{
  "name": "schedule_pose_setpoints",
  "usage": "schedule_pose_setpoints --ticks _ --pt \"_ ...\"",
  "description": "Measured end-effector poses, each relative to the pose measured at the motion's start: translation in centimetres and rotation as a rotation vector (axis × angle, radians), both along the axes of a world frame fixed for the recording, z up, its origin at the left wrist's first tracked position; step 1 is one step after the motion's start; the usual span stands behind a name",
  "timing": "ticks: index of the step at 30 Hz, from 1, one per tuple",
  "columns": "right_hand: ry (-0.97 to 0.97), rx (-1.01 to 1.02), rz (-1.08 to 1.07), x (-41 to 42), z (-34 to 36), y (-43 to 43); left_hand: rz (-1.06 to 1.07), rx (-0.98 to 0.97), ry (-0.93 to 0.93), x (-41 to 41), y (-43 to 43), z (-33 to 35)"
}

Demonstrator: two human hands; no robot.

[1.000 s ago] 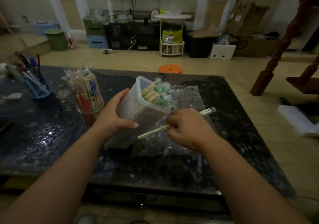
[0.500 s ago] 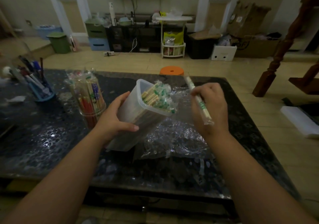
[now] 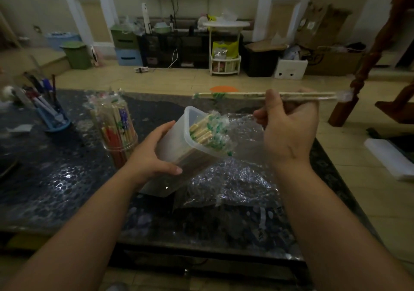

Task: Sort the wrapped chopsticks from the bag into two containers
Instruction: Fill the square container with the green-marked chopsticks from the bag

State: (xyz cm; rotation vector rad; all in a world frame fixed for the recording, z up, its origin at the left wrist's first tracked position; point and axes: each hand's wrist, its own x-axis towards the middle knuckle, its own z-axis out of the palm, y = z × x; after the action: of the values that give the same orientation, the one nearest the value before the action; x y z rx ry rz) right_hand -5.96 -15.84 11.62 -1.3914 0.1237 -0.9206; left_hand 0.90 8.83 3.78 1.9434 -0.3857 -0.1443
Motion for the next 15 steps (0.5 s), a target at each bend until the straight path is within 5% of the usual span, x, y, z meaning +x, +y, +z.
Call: schedule_pose_setpoints --ticks 5,10,15 --pt "-0.012 -0.053 0.011 -0.2 0.0 0.1 -0.016 0.014 0.005 -0.2 -0.1 0.1" --pt "0.32 -0.309 0.201 0.2 -1.0 1.0 -0.048 0.065 0.005 -0.3 -0.2 0.3" --pt "0.264 -0.089 0.12 0.2 -0.8 0.9 -0.053 0.084 0.005 -0.5 -0.4 0.5"
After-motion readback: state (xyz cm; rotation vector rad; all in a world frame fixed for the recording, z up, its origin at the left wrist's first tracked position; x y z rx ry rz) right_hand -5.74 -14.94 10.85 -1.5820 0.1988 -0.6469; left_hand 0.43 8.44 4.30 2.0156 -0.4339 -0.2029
